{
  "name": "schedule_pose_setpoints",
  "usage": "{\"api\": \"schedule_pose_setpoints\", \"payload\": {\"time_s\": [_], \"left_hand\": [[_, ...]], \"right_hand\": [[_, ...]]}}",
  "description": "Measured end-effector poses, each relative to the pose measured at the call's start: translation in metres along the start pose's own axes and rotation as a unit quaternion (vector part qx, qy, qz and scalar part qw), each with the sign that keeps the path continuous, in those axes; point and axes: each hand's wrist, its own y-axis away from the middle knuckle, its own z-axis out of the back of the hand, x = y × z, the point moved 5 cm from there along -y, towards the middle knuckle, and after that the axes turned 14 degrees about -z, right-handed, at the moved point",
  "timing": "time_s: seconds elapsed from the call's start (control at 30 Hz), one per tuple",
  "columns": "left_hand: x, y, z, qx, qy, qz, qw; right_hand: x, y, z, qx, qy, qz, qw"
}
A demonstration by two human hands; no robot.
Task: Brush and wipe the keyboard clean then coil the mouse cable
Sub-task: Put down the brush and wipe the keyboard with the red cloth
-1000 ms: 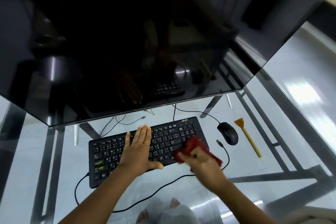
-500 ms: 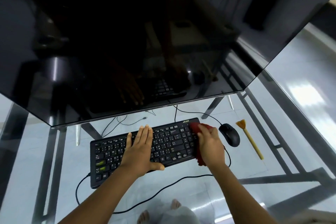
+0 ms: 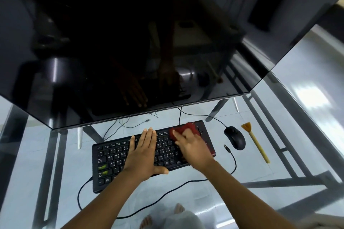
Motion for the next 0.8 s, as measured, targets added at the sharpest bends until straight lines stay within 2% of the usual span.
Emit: {"api": "schedule_pose_setpoints", "payload": {"time_s": [0.03, 0.1, 0.13, 0.17, 0.2, 0.27, 0.3, 0.33, 0.4, 0.43, 0.5, 0.57, 0.6, 0.63, 0.67, 0.7, 0.73, 0.77, 0.8], "left_hand": [[-0.001, 0.0, 0.0, 0.002, -0.001, -0.001, 1.0], [-0.001, 0.0, 0.0, 0.006, -0.001, -0.002, 1.0], [-0.001, 0.0, 0.0, 0.006, 0.001, -0.002, 1.0], [-0.001, 0.0, -0.001, 0.003, 0.004, -0.002, 1.0], [0.0, 0.0, -0.001, -0.002, 0.006, 0.0, 1.0], [0.0, 0.001, 0.0, -0.007, 0.011, 0.001, 1.0], [0.0, 0.001, 0.0, -0.007, 0.014, 0.001, 1.0], [0.0, 0.0, 0.0, -0.007, 0.015, 0.002, 1.0], [-0.001, 0.0, 0.0, -0.005, 0.013, 0.001, 1.0], [-0.001, 0.0, 0.0, -0.003, 0.013, 0.001, 1.0], [0.0, 0.0, -0.001, -0.007, 0.014, 0.001, 1.0], [0.002, 0.001, -0.001, -0.01, 0.015, 0.003, 1.0], [0.001, 0.0, 0.0, -0.008, 0.015, 0.003, 1.0], [0.001, 0.0, 0.0, -0.007, 0.014, 0.002, 1.0], [0.0, 0.001, 0.0, -0.005, 0.011, 0.001, 1.0], [0.0, 0.001, 0.001, -0.003, 0.01, -0.001, 1.0], [0.0, 0.002, 0.0, 0.0, 0.01, -0.003, 1.0], [0.0, 0.002, 0.0, 0.0, 0.01, -0.003, 1.0], [0.0, 0.001, 0.0, -0.002, 0.009, -0.003, 1.0]], "right_hand": [[-0.008, -0.007, 0.006, 0.007, -0.015, -0.039, 0.999], [-0.034, -0.019, 0.016, -0.061, -0.019, -0.171, 0.983], [-0.038, -0.02, 0.016, -0.082, -0.013, -0.211, 0.974], [-0.031, -0.021, 0.009, -0.085, -0.012, -0.208, 0.974], [-0.012, -0.02, 0.001, -0.063, -0.008, -0.164, 0.984], [0.022, -0.004, -0.012, 0.028, -0.034, -0.05, 0.998], [0.022, -0.003, -0.011, 0.056, -0.044, -0.025, 0.997], [0.014, -0.009, -0.003, 0.045, -0.039, -0.04, 0.997], [-0.027, -0.027, 0.005, -0.017, -0.018, -0.162, 0.986], [-0.033, -0.029, 0.008, -0.044, 0.0, -0.197, 0.979], [-0.013, -0.021, 0.0, -0.033, 0.023, -0.16, 0.986], [0.013, -0.002, -0.015, 0.04, -0.031, -0.059, 0.997], [0.017, 0.003, -0.008, 0.073, -0.08, -0.051, 0.993], [0.011, 0.003, 0.004, 0.063, -0.114, -0.067, 0.989], [0.0, -0.001, 0.018, 0.017, -0.111, -0.095, 0.989], [-0.021, -0.006, 0.022, 0.004, -0.154, -0.164, 0.974], [-0.036, -0.009, 0.022, -0.016, -0.141, -0.2, 0.969], [-0.046, -0.008, 0.024, -0.07, -0.13, -0.224, 0.963], [-0.046, -0.008, 0.019, -0.088, -0.088, -0.195, 0.973]]}}
